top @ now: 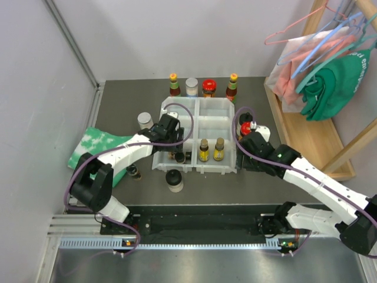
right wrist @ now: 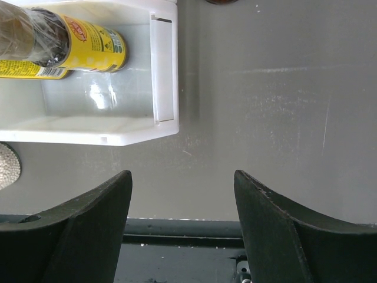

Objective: Organize the condiment bottles
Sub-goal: Move the bottle to the storage box.

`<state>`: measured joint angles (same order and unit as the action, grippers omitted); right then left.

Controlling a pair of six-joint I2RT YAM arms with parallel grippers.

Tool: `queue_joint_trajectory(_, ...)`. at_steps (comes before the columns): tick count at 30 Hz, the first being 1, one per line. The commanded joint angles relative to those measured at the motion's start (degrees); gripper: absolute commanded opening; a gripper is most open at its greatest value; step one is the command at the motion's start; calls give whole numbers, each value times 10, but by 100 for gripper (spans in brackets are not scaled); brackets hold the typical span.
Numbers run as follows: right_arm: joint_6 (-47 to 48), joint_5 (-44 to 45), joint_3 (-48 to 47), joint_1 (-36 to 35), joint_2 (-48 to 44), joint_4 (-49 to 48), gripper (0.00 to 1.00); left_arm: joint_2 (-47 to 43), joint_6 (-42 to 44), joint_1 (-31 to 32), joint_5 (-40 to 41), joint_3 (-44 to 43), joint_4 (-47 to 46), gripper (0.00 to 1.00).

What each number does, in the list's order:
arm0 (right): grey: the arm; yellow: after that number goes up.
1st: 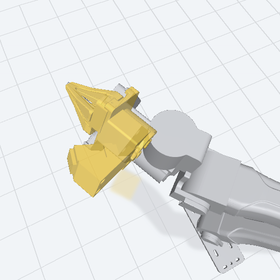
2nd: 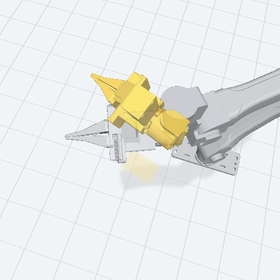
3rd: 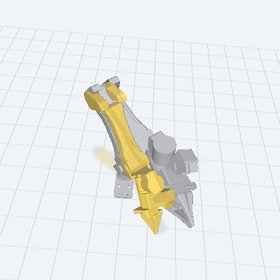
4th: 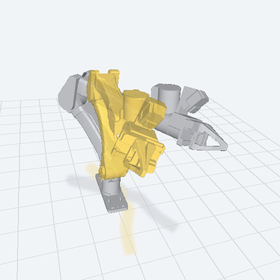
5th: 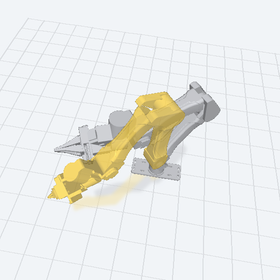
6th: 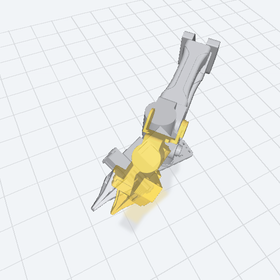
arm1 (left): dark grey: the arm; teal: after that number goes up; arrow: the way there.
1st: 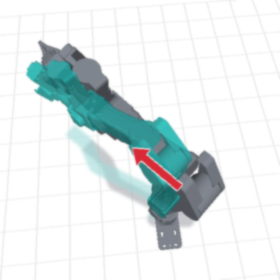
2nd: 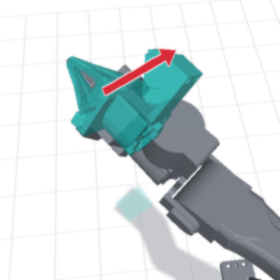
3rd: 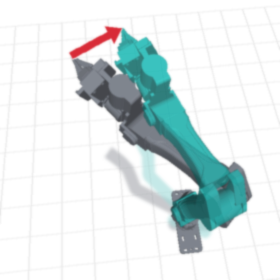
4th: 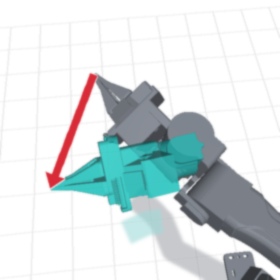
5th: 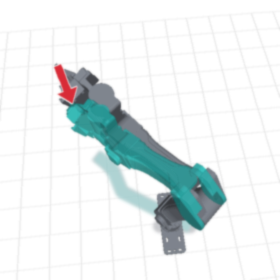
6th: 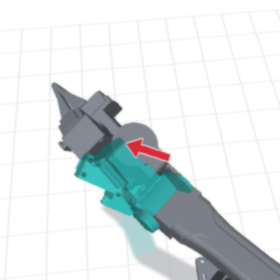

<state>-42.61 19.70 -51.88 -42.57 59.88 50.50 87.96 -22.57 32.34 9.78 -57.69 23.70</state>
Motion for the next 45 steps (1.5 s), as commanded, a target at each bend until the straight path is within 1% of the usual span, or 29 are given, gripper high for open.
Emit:
queue_joint_trajectory(1,-3,16,-28,6,4,-12,70,16,-9,1,-27,-22,4,74)
queue_joint_trajectory(8,1,16,-31,6,5,-13,70,25,-24,-1,-34,-7,5,74)
queue_joint_trajectory(11,23,21,-42,6,5,-24,71,16,-32,-1,-24,-9,7,75)
queue_joint_trajectory(14,76,13,-78,6,14,-39,73,-4,-35,-3,-14,-23,14,78)
queue_joint_trajectory(15,113,5,-106,6,22,-53,73,-11,-34,-3,-6,-29,18,79)
queue_joint_trajectory(17,160,-39,-137,6,35,-75,75,-17,-39,-3,3,-50,37,83)
queue_joint_trajectory(18,212,-59,-153,5,43,-92,76,-24,-41,-4,15,-56,46,83)
queue_joint_trajectory(19,237,-95,-188,6,66,-98,76,-29,-45,-4,22,-61,61,84)
queue_joint_trajectory(20,261,-107,-210,5,80,-99,77,-33,-53,-6,27,-72,69,87)
queue_joint_trajectory(21,307,-121,-232,5,98,-97,77,-44,-56,-10,31,-77,75,89)
queue_joint_trajectory(22,333,-151,-278,2,130,-94,77,-50,-61,-13,45,-80,80,91)
queue_joint_trajectory(23,356,-163,-299,2,149,-93,78,-56,-71,-17,54,-83,88,93)
queue_joint_trajectory(24,405,-173,-339,0,165,-94,78,-67,-78,-27,66,-85,93,97)
queue_joint_trajectory(25,423,-194,-358,0,180,-96,79,-72,-85,-36,80,-88,103,98)
queue_joint_trajectory(26,450,-195,-374,-1,212,-99,79,-75,-95,-46,85,-97,122,99)
queue_joint_trajectory(27,481,-210,-410,0,228,-97,79,-80,-100,-71,85,-103,137,99)
queue_joint_trajectory(29,510,-245,-445,0,275,-86,79,-82,-115,-98,94,-120,163,99)
queue_joint_trajectory(30,526,-258,-476,-1,292,-83,79,-85,-118,-124,94,-125,189,99)
queue_joint_trajectory(32,541,-304,-498,0,331,-79,79,-98,-118,-148,94,-130,201,99)
queue_joint_trajectory(33,553,-332,-516,0,343,-75,79,-104,-117,-171,90,-130,204,99)
queue_joint_trajectory(34,556,-343,-525,-1,356,-72,79,-108,-117,-184,87,-131,207,99)
queue_joint_trajectory(37,581,-380,-574,0,418,-37,78,-125,-124,-242,69,-132,218,99)
queue_joint_trajectory(38,597,-389,-590,-2,434,-7,77,-132,-128,-272,57,-131,219,99)
queue_joint_trajectory(39,605,-395,-622,-5,466,6,76,-134,-131,-285,52,-131,219,99)
queue_joint_trajectory(41,633,-391,-650,-18,494,35,74,-143,-138,-319,40,-128,216,99)
queue_joint_trajectory(42,642,-381,-672,-23,520,55,73,-145,-139,-320,28,-126,214,99)
queue_joint_trajectory(43,650,-376,-679,-30,530,61,70,-147,-142,-337,22,-122,209,99)
queue_joint_trajectory(45,666,-365,-684,-47,545,67,69,-150,-143,-353,9,-120,207,99)
